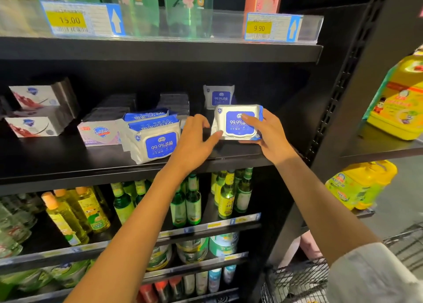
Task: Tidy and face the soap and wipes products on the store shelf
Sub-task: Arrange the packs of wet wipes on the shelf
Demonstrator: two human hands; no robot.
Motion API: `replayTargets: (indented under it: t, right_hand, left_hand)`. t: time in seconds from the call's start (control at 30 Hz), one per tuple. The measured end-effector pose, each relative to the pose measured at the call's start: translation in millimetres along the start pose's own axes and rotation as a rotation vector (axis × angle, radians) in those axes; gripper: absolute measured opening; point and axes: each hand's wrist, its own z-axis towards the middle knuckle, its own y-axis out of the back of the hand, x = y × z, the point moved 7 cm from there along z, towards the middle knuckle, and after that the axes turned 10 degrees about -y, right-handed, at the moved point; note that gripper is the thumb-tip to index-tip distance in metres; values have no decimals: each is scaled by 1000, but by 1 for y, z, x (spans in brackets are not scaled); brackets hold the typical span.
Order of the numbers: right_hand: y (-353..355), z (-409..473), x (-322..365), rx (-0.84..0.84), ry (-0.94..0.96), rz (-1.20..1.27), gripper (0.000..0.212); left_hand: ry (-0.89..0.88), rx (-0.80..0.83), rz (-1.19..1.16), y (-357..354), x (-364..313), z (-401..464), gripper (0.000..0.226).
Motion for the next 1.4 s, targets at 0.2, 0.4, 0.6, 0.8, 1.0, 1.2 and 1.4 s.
replayTargets:
  t: [0.2, 0.4, 0.6, 0.8, 1.0, 1.2, 1.4]
  right_hand:
    - [0, -3, 2, 15, 4, 46, 30]
    - [-9, -5, 3, 79, 41, -2, 52]
    - [-13, -7, 3, 119, 60, -35, 49]
    - [-16, -12, 7, 126, 59, -4, 55]
    - [-17, -13, 7, 143, 38, 19, 53]
    - [-14, -13, 7, 158, 45, -1, 50]
    - [-12, -11, 7, 146, 105, -42, 35]
  left_hand:
    - [270, -44, -480, -18, 7, 22, 66]
    - [312, 18, -728, -22, 16, 19, 57]
    - [281, -3, -715, -22, 18, 19, 50]
    - [222, -42, -681, -17, 17, 20, 51]
    - [178, -66, -651, -15, 18, 22, 57]
    - [167, -27, -645, -18, 19, 21, 59]
    - [258, -22, -782, -21, 15, 19, 64]
